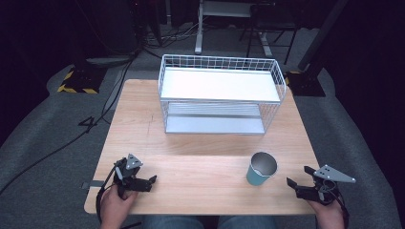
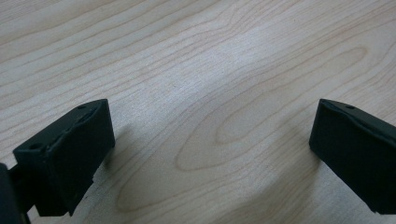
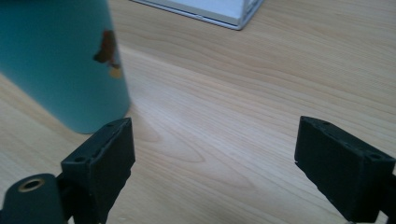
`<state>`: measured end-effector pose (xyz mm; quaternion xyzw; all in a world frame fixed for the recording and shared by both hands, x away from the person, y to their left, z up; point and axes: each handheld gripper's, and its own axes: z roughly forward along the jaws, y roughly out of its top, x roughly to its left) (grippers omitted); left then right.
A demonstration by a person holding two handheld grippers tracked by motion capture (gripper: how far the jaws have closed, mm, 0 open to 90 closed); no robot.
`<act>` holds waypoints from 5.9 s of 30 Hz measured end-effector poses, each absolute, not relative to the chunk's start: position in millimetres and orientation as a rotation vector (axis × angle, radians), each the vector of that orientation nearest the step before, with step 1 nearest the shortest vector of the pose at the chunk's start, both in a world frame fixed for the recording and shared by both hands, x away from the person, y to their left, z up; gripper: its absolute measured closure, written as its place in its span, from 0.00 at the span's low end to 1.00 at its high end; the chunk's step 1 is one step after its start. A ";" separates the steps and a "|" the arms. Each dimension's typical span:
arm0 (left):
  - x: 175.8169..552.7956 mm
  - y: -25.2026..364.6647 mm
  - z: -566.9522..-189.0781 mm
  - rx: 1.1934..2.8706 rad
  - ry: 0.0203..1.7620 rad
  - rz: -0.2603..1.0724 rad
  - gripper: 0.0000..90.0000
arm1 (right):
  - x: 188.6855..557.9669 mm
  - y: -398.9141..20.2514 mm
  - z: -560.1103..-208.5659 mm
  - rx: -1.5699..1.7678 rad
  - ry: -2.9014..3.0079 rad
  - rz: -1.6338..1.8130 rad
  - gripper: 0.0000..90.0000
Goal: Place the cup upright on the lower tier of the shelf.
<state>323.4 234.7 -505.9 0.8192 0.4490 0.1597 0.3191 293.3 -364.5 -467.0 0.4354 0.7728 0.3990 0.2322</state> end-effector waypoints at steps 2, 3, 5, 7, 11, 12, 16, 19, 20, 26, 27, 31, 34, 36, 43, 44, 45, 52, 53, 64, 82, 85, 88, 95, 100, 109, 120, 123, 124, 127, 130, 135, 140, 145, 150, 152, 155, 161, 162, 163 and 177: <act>323.4 234.6 -505.9 2.153 1.181 0.419 0.01 | 291.0 -359.6 -465.9 1.180 2.144 1.095 0.14; 323.4 234.7 -505.9 2.154 1.180 0.420 0.01 | 288.9 -354.8 -465.0 1.172 2.161 1.098 0.14; 323.4 234.7 -505.9 2.154 1.180 0.420 0.01 | 288.0 -352.9 -464.4 1.164 2.166 1.100 0.14; 323.4 234.7 -505.9 2.154 1.180 0.420 0.01 | 286.3 -349.1 -463.5 1.158 2.175 1.105 0.14; 323.4 234.7 -505.9 2.154 1.180 0.420 0.01 | 282.6 -340.8 -462.2 1.140 2.199 1.113 0.14; 323.4 234.6 -505.9 2.153 1.181 0.419 0.01 | 281.5 -337.9 -461.9 1.136 2.201 1.122 0.14; 323.4 234.7 -505.9 2.154 1.181 0.420 0.01 | 278.7 -329.2 -461.5 1.117 2.225 1.137 0.14; 323.4 234.7 -505.9 2.155 1.182 0.419 0.01 | 278.0 -323.1 -461.3 1.103 2.240 1.153 0.14; 323.4 234.7 -505.9 2.154 1.180 0.420 0.01 | 277.8 -320.7 -461.7 1.099 2.245 1.160 0.14; 323.3 234.6 -505.9 2.154 1.182 0.419 0.01 | 279.4 -310.3 -463.1 1.084 2.277 1.187 0.13; 323.5 234.7 -505.9 2.155 1.180 0.420 0.01 | 280.1 -308.6 -463.5 1.085 2.279 1.189 0.12; 323.6 234.4 -505.9 2.153 1.183 0.419 0.01 | 284.4 -300.8 -466.0 1.081 2.296 1.192 0.11; 323.8 234.5 -505.9 2.154 1.182 0.421 0.01 | 288.7 -294.3 -469.2 1.082 2.303 1.202 0.11; 323.8 234.4 -505.9 2.153 1.182 0.421 0.01 | 292.3 -289.6 -472.7 1.080 2.313 1.199 0.11; 323.9 234.4 -505.6 2.157 1.184 0.420 0.01 | 307.9 -276.9 -486.1 1.120 2.323 1.190 0.11; 323.9 234.4 -505.6 2.157 1.184 0.420 0.01 | 307.9 -276.9 -486.1 1.120 2.323 1.190 0.11; 324.0 234.4 -505.6 2.158 1.183 0.420 0.01 | 308.8 -275.8 -486.8 1.123 2.323 1.186 0.11; 324.0 234.4 -505.6 2.157 1.183 0.418 0.01 | 312.7 -266.2 -492.7 1.103 2.336 1.156 0.12; 324.0 234.4 -505.6 2.157 1.183 0.418 0.01 | 313.1 -265.3 -493.3 1.106 2.332 1.155 0.12; 324.0 234.3 -505.6 2.157 1.185 0.417 0.01 | 313.2 -261.2 -496.8 1.088 2.281 1.131 0.19; 324.0 234.3 -505.6 2.157 1.185 0.416 0.01 | 313.2 -262.2 -498.9 1.056 2.259 1.182 0.29; 324.0 234.3 -505.6 2.157 1.185 0.416 0.01 | 313.0 -260.2 -493.4 1.036 2.249 1.196 0.29; 324.2 234.2 -505.6 2.156 1.185 0.416 0.01 | 313.9 -258.6 -490.9 1.029 2.244 1.208 0.29; 324.3 234.2 -505.6 2.157 1.185 0.416 0.01 | 320.7 -252.6 -481.9 1.018 2.237 1.233 0.29; 324.2 234.2 -505.6 2.157 1.185 0.417 0.01 | 327.8 -246.7 -474.2 1.007 2.235 1.249 0.29; 323.6 234.4 -506.0 2.153 1.182 0.419 0.01 | 346.4 -236.6 -461.2 0.991 2.241 1.258 0.29; 322.9 234.5 -505.9 2.152 1.186 0.420 0.01 | 380.3 -220.9 -445.7 0.991 2.239 1.238 0.29; 322.9 234.4 -506.0 2.150 1.187 0.420 0.01 | 389.4 -215.3 -442.6 0.983 2.239 1.232 0.29; 323.0 234.5 -505.9 2.152 1.185 0.420 0.01 | 393.4 -212.4 -441.2 0.983 2.237 1.229 0.29; 323.0 234.5 -506.0 2.152 1.185 0.420 0.01 | 402.8 -205.3 -437.9 0.972 2.232 1.225 0.29; 323.0 234.4 -506.0 2.151 1.185 0.420 0.01 | 412.0 -197.5 -435.8 0.968 2.235 1.214 0.29; 323.1 234.5 -506.0 2.151 1.184 0.419 0.00 | 425.1 -186.0 -434.6 0.962 2.235 1.211 0.29; 323.2 234.4 -505.9 2.153 1.184 0.419 0.00 | 438.5 -173.8 -438.5 0.976 2.250 1.205 0.29; 323.6 234.8 -505.8 2.156 1.185 0.423 0.00 | 448.8 -164.5 -440.0 0.981 2.249 1.198 0.29; 324.0 235.0 -505.9 2.156 1.183 0.424 0.00 | 462.7 -154.9 -443.3 0.989 2.249 1.177 0.29; 324.0 235.0 -505.8 2.156 1.185 0.421 0.00 | 466.8 -152.0 -444.1 0.990 2.245 1.175 0.29; 324.1 235.1 -505.8 2.155 1.186 0.421 0.00 | 472.8 -147.3 -446.2 0.995 2.242 1.162 0.29; 324.3 235.4 -505.8 2.154 1.185 0.421 0.00 | 484.6 -138.1 -453.3 1.008 2.235 1.152 0.29; 324.2 235.3 -505.8 2.154 1.185 0.420 0.00 | 485.8 -136.9 -454.0 1.011 2.234 1.152 0.29; 324.2 235.3 -505.8 2.154 1.185 0.421 0.00 | 487.3 -135.5 -455.1 1.013 2.233 1.151 0.29; 324.2 235.3 -505.8 2.154 1.185 0.421 0.00 | 509.1 -118.4 -467.5 1.031 2.205 1.139 0.29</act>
